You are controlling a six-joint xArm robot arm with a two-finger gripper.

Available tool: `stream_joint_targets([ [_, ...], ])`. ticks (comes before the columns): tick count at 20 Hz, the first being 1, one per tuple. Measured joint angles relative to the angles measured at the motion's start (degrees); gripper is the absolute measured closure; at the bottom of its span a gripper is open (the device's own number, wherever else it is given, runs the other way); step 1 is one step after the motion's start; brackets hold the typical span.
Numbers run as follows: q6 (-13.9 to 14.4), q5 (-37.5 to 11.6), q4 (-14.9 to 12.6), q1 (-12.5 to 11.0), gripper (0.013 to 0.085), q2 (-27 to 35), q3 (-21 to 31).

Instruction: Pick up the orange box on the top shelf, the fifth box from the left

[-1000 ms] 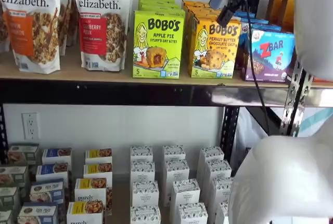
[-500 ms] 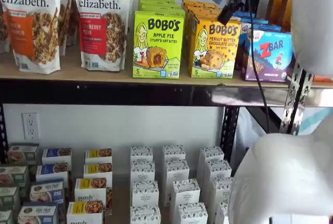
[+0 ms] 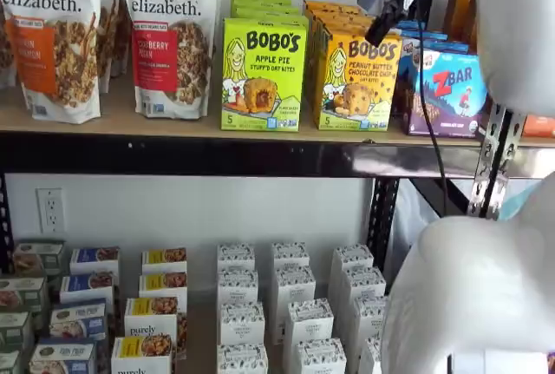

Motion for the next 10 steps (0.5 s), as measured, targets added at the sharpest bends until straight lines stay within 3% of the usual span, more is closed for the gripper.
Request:
stream_joint_targets([
  [10, -1.5, 6.3, -1.6, -1.4, 0.013, 5.5, -5.0],
])
